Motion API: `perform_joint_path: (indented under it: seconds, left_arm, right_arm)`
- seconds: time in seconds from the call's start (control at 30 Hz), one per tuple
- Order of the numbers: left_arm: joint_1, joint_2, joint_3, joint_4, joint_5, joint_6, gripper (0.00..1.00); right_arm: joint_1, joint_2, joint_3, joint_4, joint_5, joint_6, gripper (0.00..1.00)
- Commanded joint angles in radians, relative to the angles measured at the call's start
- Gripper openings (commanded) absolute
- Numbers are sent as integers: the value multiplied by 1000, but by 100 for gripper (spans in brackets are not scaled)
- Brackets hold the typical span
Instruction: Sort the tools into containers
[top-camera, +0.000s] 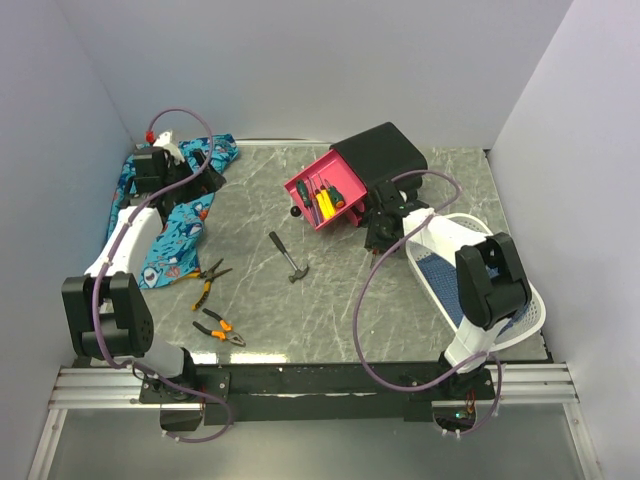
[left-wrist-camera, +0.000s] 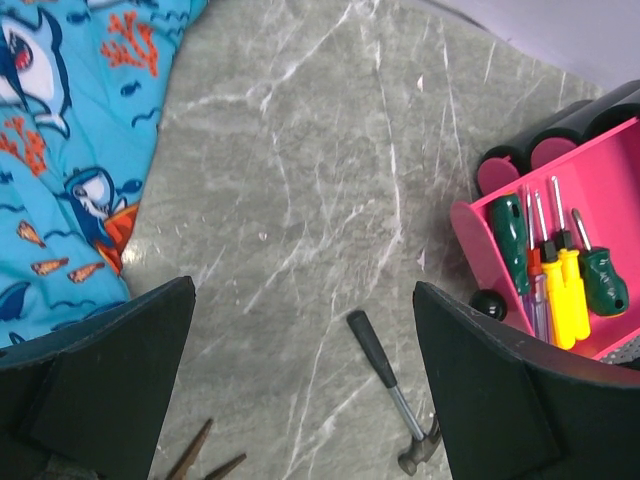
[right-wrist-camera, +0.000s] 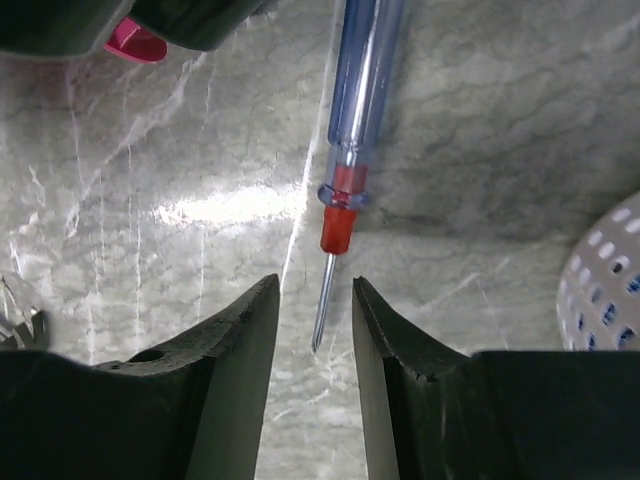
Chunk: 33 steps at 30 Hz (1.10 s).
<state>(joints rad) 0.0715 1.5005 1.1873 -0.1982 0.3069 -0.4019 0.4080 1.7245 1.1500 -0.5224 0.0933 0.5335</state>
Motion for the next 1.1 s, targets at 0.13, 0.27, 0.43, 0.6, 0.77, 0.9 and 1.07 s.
perform_joint_path:
  seconds: [0.13, 0.27, 0.43, 0.6, 0.77, 0.9, 1.07]
  left_arm:
    - [2, 7, 11, 28, 20, -20, 96]
    - [13, 23, 29, 23, 20, -49, 97]
    - [17, 37, 37, 28, 35, -64, 96]
    - [17, 32, 31, 29, 37, -67, 97]
    - [16, 29, 54, 34, 46, -77, 97]
    - [16, 24, 81, 40, 47, -75, 97]
    - [17, 6, 84, 48, 35, -68, 97]
  right_arm:
    - [12, 47, -12, 18, 2, 52, 43]
    - [28, 52, -29, 2, -9, 83, 40]
    - [35, 70, -33, -5, -9, 94, 24]
    - [34, 31, -27, -54, 20, 74, 0]
    - [29, -95, 34, -172, 8, -78, 0]
    - [12, -164, 60, -296, -124, -315, 0]
    - [-1, -314, 8, -358, -309, -458, 0]
